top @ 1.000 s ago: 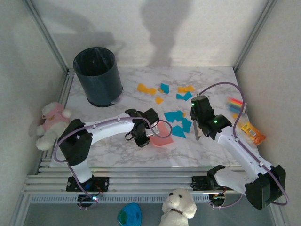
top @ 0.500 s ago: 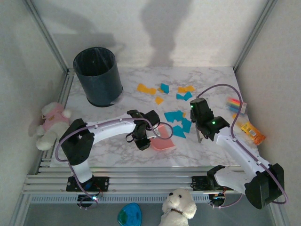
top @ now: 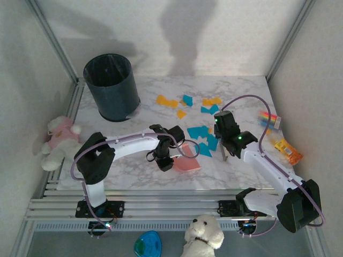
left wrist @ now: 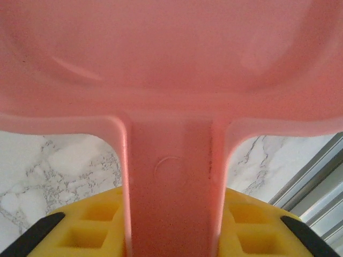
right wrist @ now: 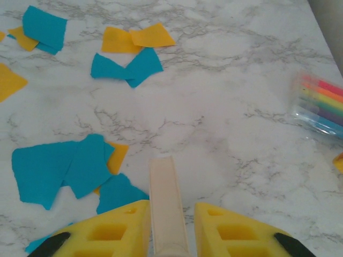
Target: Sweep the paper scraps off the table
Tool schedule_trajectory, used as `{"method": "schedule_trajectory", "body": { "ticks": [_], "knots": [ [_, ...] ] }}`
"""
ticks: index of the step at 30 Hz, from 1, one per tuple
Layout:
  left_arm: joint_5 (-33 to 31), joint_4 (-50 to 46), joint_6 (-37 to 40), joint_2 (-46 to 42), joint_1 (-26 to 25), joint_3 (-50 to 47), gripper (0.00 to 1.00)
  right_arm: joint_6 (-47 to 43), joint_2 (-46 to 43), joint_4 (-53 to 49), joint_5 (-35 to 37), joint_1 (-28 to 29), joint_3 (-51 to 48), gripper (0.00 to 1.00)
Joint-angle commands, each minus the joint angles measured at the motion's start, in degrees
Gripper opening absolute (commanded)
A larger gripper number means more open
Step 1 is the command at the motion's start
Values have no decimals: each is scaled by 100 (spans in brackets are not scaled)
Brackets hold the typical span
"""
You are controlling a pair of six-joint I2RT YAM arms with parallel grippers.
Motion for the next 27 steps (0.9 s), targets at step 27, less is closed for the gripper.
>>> {"method": "schedule_trajectory", "body": {
  "ticks": [27],
  "knots": [
    [-209, -253, -149, 575, 40, 570, 0, -606, 12, -158, -1558, 283, 67, 0]
  ]
}}
